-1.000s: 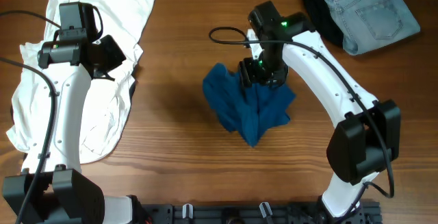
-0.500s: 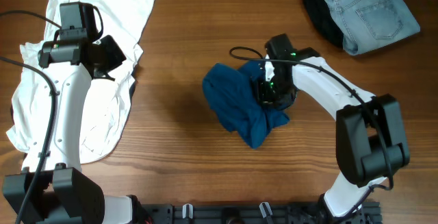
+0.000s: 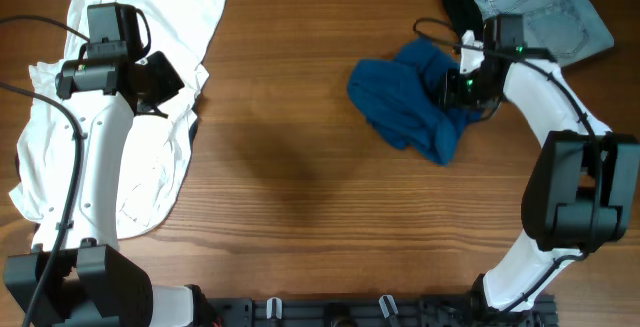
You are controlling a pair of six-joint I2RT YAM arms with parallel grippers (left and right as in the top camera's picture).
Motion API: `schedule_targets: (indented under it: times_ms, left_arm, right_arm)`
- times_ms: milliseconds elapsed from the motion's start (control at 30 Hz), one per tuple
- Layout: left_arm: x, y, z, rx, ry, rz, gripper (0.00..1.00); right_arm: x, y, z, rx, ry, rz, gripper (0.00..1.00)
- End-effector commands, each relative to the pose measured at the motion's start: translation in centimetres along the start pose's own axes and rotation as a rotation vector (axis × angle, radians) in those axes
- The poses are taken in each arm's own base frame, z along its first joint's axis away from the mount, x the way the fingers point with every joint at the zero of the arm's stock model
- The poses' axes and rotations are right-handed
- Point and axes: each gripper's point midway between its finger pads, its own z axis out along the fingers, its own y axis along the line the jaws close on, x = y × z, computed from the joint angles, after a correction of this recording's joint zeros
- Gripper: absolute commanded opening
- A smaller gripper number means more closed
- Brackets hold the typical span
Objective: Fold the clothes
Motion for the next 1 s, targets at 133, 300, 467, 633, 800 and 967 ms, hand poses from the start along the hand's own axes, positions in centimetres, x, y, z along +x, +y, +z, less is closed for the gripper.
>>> schedule_targets:
  times_ms: [133, 300, 467, 633, 800, 967]
  left_arm:
    - [0.0, 0.3, 0.3, -0.013, 0.002, 0.01, 0.23]
    - [-0.2, 0.2, 0.4, -0.011, -0.004, 0.01, 0.23]
    - [-0.2, 0.2, 0.4, -0.01, -0.006, 0.011, 0.23]
    - [-0.2, 0.2, 0.4, -0.01, -0.007, 0.032, 0.23]
    - [-0.2, 0.3, 0.3, -0.013, -0.008, 0.032, 0.23]
    - [-0.3, 0.3, 0.3, -0.014, -0.01, 0.033, 0.23]
  right_arm:
    - [-4.2, 8.6, -6.5, -0.017, -0.11, -0.367, 0.68]
    - [-2.0, 9.2, -1.7, 0.107, 0.007, -0.438, 0.76]
    - [-0.2, 8.2, 2.4, 0.162, 0.12, -0.456, 0.87]
    - [2.4, 8.5, 4.7, 0.165, 0.238, -0.52, 0.99]
    - [6.1, 10.8, 6.2, 0.159, 0.353, -0.589, 0.99]
    - [6.8, 11.5, 6.3, 0.175, 0.363, -0.611, 1.0]
